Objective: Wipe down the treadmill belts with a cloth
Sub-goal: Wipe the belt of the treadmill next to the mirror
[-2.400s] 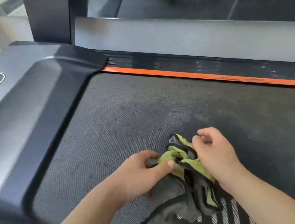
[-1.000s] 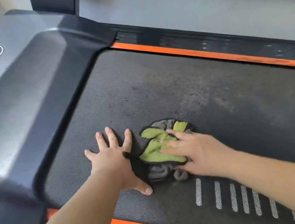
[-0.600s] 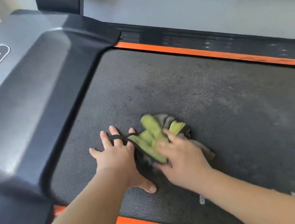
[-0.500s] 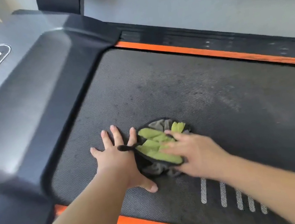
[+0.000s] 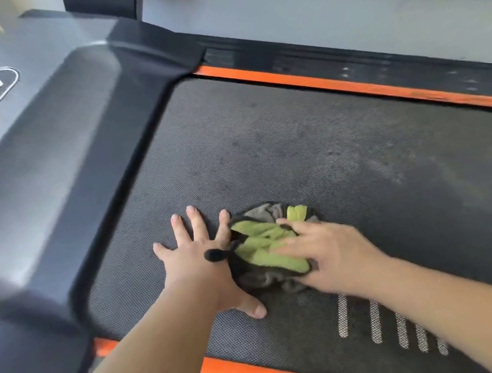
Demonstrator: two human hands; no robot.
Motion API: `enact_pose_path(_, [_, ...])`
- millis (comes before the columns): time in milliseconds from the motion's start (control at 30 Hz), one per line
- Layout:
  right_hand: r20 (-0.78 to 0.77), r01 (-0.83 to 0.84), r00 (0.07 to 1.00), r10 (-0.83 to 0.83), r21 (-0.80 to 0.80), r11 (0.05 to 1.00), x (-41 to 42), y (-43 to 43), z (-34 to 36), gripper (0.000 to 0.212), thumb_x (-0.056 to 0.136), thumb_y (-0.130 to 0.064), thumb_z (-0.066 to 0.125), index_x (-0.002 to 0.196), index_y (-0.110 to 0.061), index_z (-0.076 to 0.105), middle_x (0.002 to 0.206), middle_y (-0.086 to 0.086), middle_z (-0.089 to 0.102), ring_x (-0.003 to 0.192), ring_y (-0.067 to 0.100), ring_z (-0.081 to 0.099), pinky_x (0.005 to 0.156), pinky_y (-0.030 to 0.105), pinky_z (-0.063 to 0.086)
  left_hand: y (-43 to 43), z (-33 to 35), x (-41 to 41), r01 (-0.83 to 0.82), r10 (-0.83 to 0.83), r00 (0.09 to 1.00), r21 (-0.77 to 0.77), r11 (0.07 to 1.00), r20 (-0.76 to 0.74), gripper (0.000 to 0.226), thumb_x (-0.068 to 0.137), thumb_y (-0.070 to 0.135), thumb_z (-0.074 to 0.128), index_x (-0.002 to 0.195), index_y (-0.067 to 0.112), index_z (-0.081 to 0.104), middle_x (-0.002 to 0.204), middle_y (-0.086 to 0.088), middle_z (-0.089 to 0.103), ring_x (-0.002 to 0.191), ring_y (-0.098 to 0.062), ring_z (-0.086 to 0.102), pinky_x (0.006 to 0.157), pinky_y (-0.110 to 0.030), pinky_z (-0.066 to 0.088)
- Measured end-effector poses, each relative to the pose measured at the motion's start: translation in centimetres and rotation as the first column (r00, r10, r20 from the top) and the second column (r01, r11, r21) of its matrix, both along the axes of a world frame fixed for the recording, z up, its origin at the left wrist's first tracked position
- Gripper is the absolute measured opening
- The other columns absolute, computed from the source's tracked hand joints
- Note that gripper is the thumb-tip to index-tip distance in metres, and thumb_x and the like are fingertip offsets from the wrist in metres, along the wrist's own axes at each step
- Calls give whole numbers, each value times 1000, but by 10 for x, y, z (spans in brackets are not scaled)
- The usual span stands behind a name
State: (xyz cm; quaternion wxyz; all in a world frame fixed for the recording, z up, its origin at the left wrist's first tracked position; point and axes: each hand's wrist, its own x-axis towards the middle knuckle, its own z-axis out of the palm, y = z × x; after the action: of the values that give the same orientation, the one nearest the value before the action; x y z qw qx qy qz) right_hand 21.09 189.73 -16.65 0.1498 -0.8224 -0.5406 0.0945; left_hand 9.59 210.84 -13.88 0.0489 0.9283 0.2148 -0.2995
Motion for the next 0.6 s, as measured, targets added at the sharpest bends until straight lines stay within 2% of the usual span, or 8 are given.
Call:
enact_pose_path(67, [69,218,974,-214,-63,974,31,8,4,49,79,-62,65,127,-51,62,153,-4,52,123,25,63,92,35,55,1,-1,0,4,-5,1000,4,1000,19,175,24,97,70,157,37,-26,164,-19,-30,152,-49,-20,114,-77,16])
enact_pose_path(133, [49,483,876,-481,-103,870,47,23,5,42,90,-59,63,129,-45,62,152,3,49,126,32,57,92,39,52,0,0,0,3,-3,1000,-7,1000,15,175,24,96,72,157,37,-26,164,-18,-30,152,-49,-19,114,-77,15])
enact_pose_path(233, [27,665,747,-664,-16,747,30,44,1,35,93,-55,63,121,-35,66,144,12,53,120,36,58,85,39,52,1,-2,0,-1,1,1000,5,1000,20,176,25,96,73,156,36,-28,164,-19,-31,152,-49,-20,114,-78,14])
enact_pose_path(267, [44,655,755,-654,-5,756,13,48,-2,33,92,-54,64,117,-34,67,143,12,55,119,35,59,84,39,52,0,-1,1,0,-1,1000,4,1000,12,175,25,96,73,157,36,-27,164,-19,-30,152,-50,-21,114,-78,14])
enact_pose_path(333, [42,490,870,-491,37,871,-28,47,-7,32,84,-53,69,110,-33,68,139,8,61,118,31,61,83,38,54,0,0,1,5,-5,1000,11,1000,-10,175,26,96,73,160,32,-19,166,-20,-25,151,-50,-21,113,-79,14])
enact_pose_path(433, [-103,235,969,-224,112,966,-62,25,-6,35,77,-52,70,107,-34,73,127,-4,71,135,13,55,91,34,57,-1,4,2,9,-9,999,16,1000,-35,177,25,99,69,161,29,-20,166,-22,-25,151,-50,-21,114,-77,16])
enact_pose_path(533, [-174,217,963,-208,36,975,-51,8,8,39,81,-55,72,119,-50,69,147,-17,57,142,-8,36,99,30,52,5,5,-9,33,-32,998,-22,999,50,162,35,100,62,160,36,-20,168,-15,-23,154,-43,-19,119,-70,14])
enact_pose_path(600, [-167,246,955,-246,-18,969,-43,10,16,45,83,-54,76,126,-58,63,157,-19,43,140,-5,41,102,29,49,20,3,-33,74,-63,983,-59,996,172,131,62,94,56,164,37,-4,170,-7,-21,157,-32,-15,125,-59,9])
